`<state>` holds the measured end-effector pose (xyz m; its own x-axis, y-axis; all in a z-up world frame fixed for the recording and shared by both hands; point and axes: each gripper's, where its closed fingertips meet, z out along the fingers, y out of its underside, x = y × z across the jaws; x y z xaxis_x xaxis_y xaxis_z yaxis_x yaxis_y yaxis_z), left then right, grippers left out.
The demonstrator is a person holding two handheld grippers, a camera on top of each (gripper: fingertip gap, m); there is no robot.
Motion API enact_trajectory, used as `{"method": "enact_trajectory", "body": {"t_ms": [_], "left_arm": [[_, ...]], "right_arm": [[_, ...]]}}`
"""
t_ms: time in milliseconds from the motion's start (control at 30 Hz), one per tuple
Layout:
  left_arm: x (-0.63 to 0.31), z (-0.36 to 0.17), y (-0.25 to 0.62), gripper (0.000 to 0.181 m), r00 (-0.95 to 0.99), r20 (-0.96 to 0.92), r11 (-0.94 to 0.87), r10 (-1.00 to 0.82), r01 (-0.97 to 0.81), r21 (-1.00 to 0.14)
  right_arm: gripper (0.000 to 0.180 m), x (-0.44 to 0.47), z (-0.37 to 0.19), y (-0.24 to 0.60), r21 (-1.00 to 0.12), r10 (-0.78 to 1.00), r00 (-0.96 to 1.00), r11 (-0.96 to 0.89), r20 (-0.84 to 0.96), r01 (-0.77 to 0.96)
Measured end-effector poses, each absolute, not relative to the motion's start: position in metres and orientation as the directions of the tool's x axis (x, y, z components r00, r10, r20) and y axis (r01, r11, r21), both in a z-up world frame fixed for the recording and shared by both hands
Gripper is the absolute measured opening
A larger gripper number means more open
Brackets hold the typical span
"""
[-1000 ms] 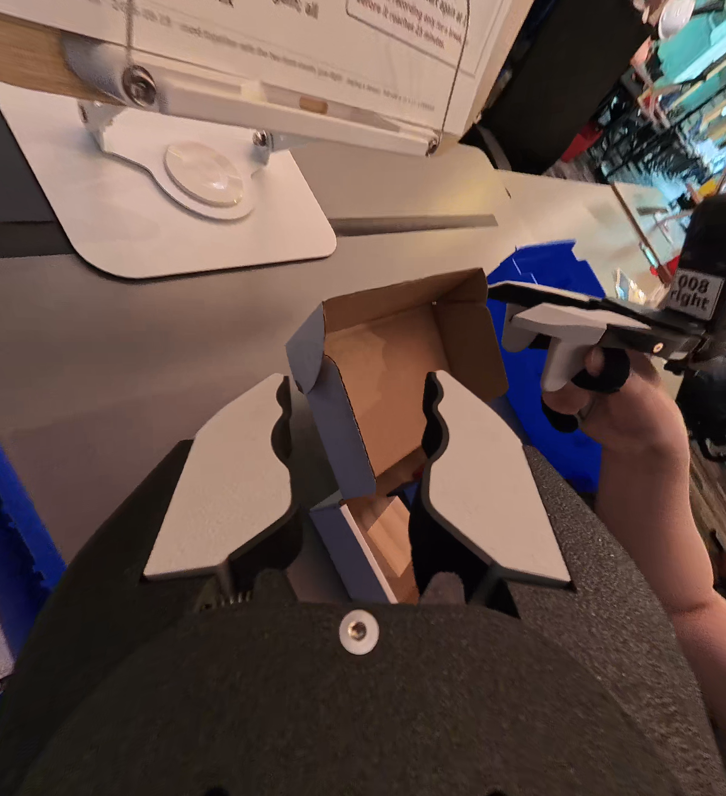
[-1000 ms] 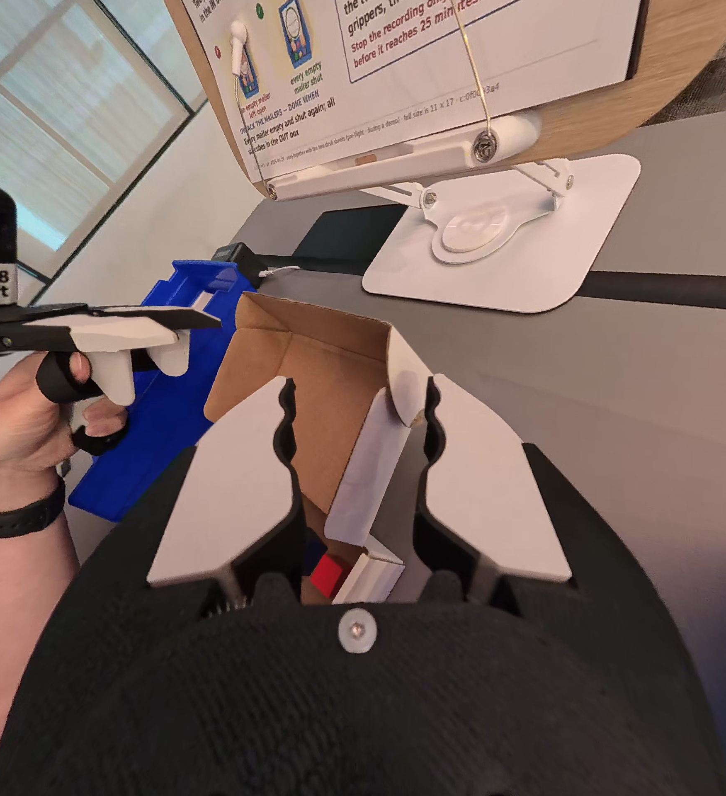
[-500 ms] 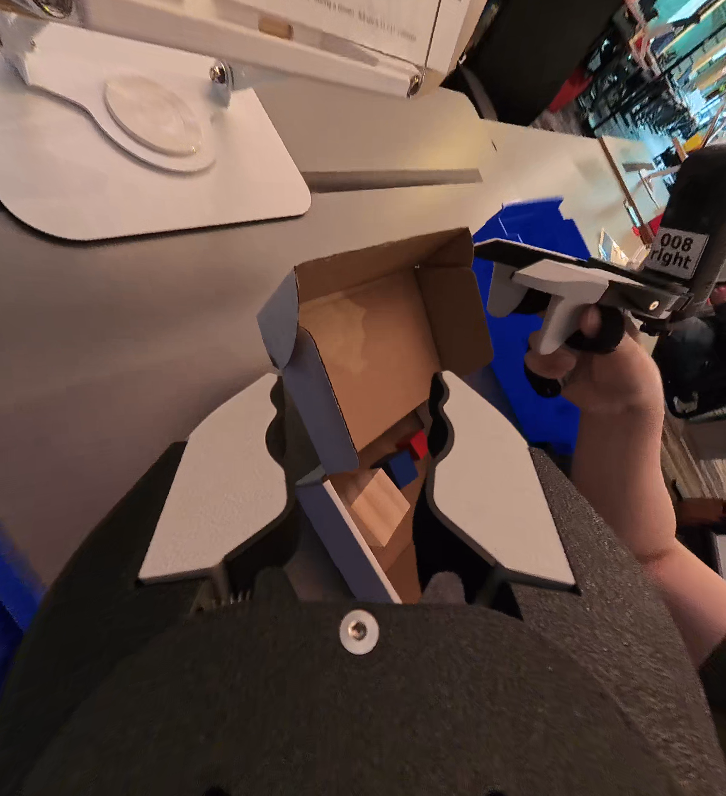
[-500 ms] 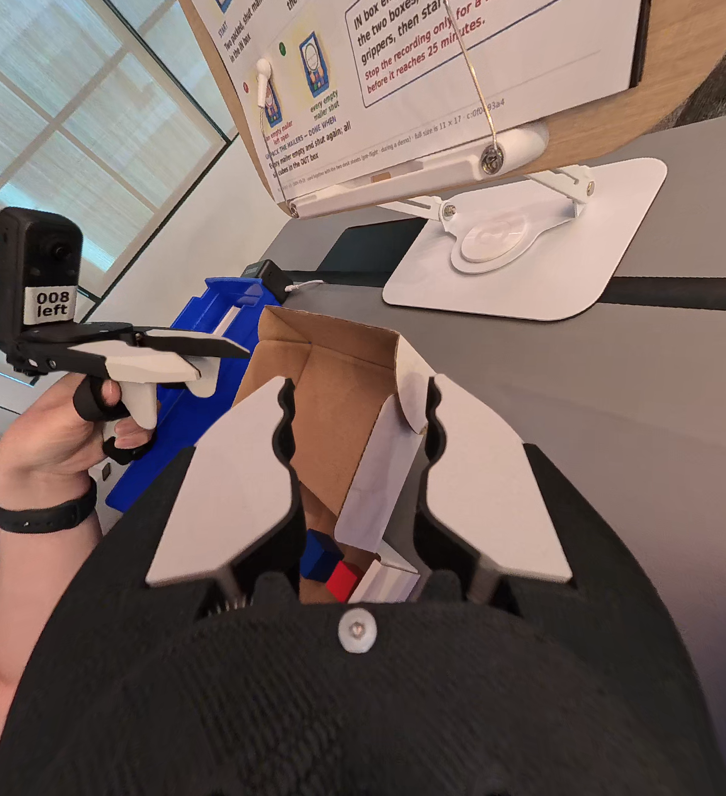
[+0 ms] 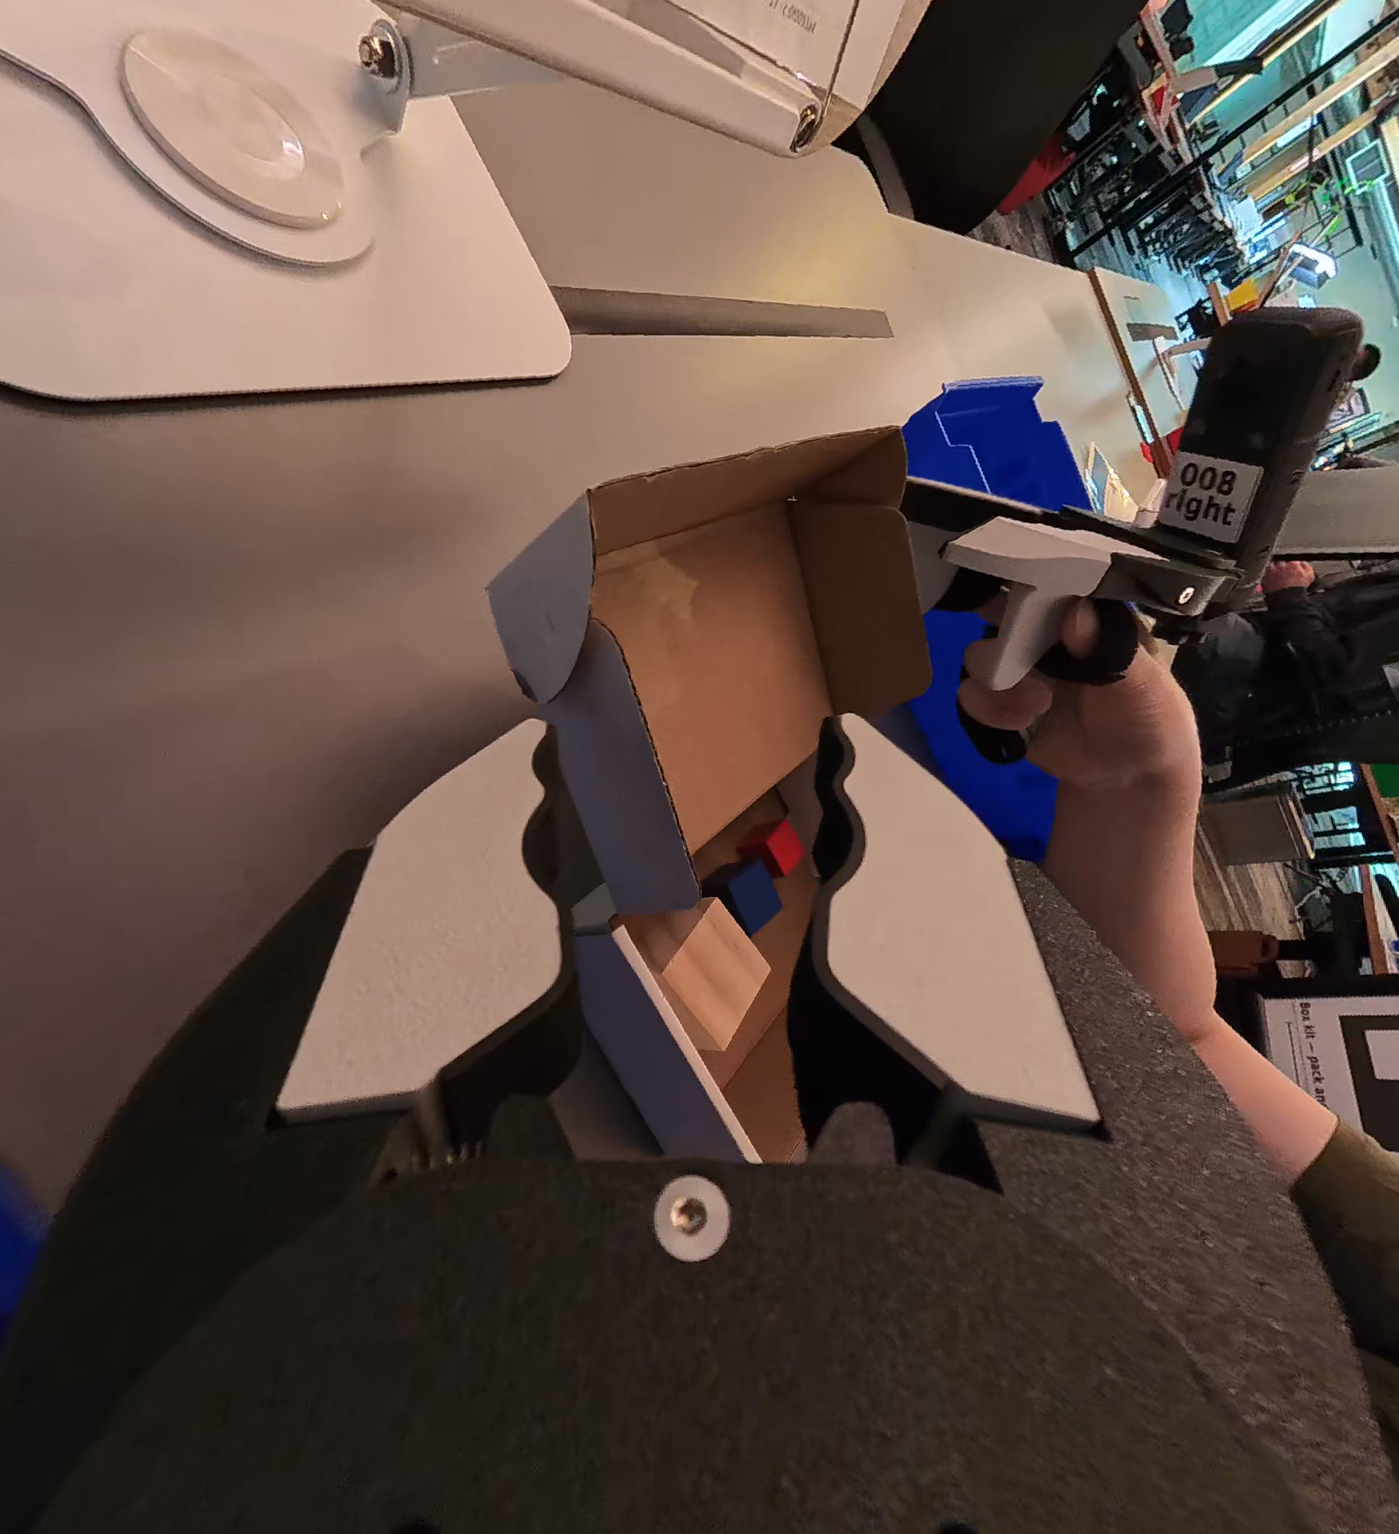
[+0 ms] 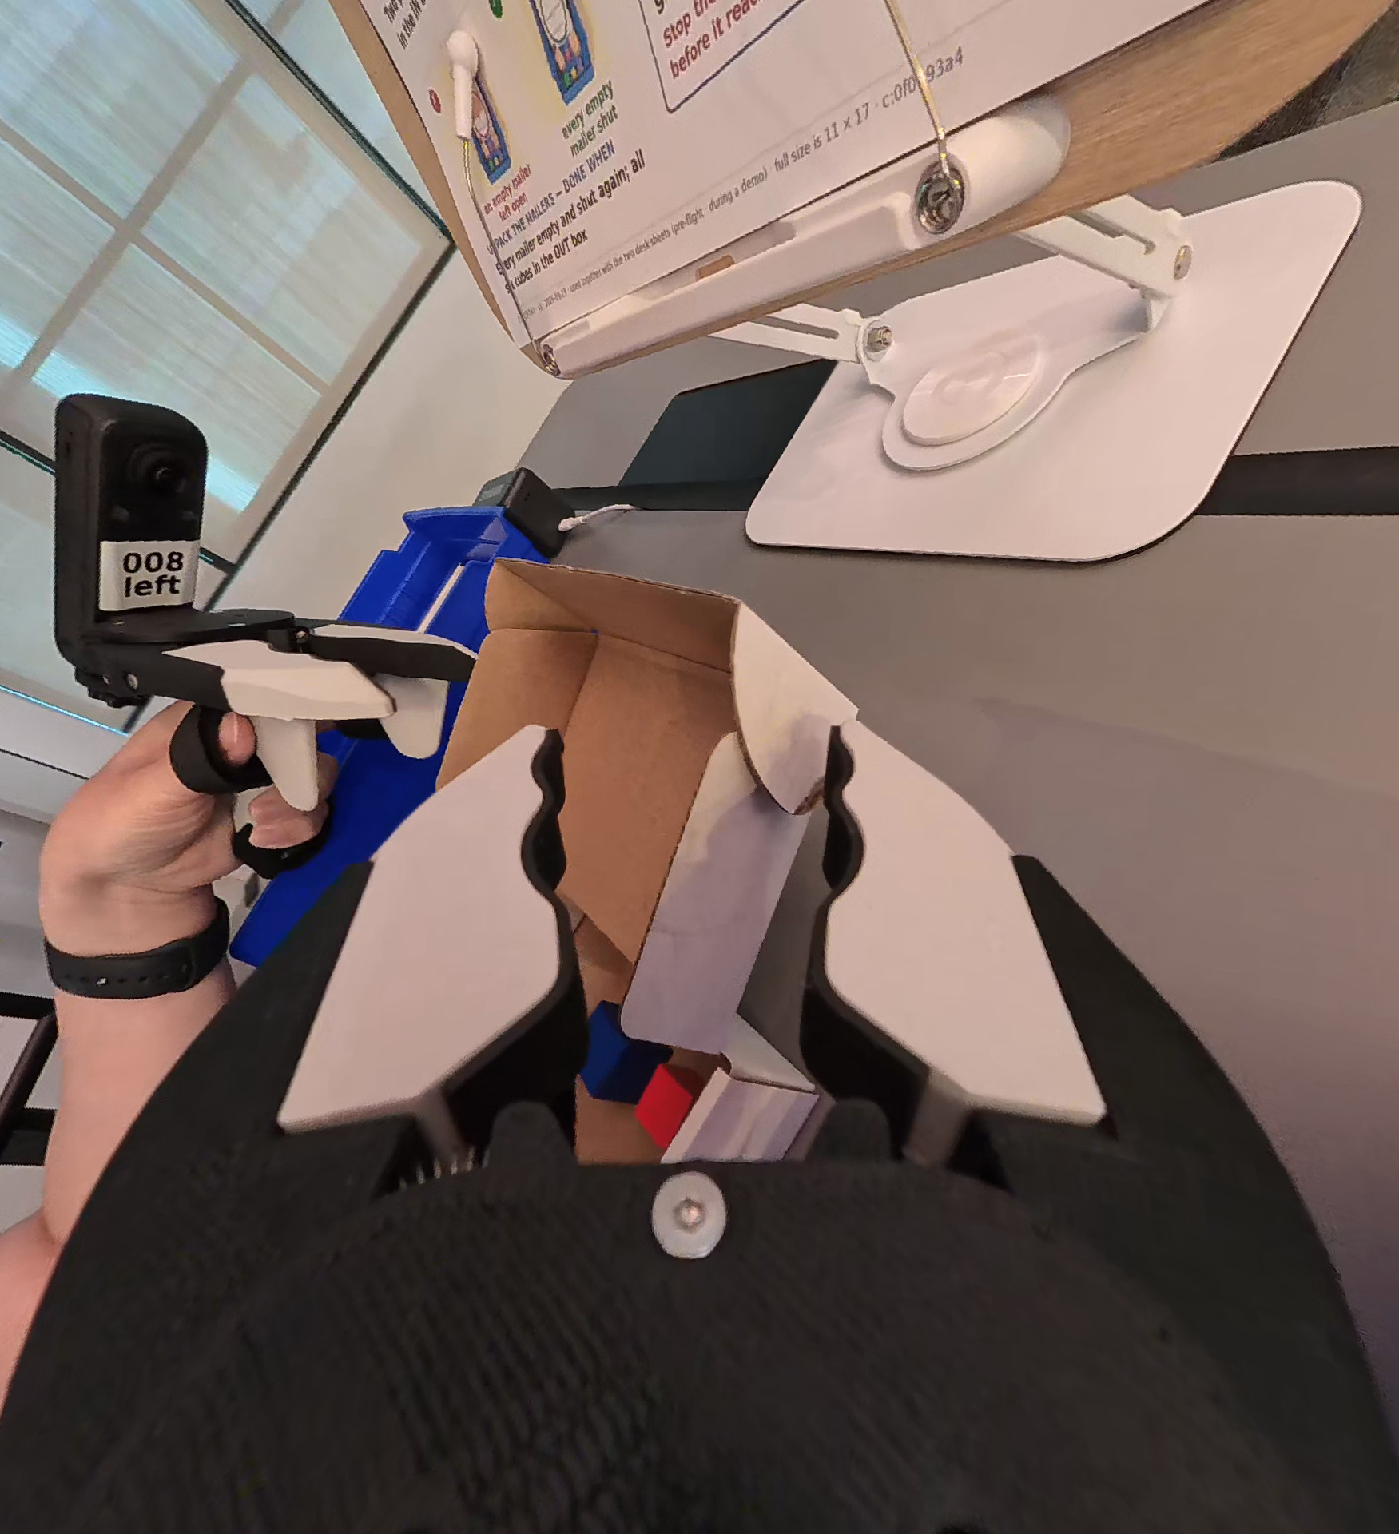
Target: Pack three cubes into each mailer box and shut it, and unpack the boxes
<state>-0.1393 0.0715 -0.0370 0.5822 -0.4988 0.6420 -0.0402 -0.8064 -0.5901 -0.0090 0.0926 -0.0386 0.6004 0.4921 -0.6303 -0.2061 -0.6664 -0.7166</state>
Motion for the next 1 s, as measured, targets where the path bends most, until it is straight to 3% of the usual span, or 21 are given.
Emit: {"method": "enact_trajectory", "body": {"t_ms": [1000], "left_arm": [[-0.135, -0.047, 0.068, 0.058, 0.614, 0.616, -0.817, -0.493, -0.082, -0.571]], "right_arm": [[0.064, -0.016, -0.043, 0.089, -0.667, 0.478, 0.538, -0.708, -0.694, -0.231]]}}
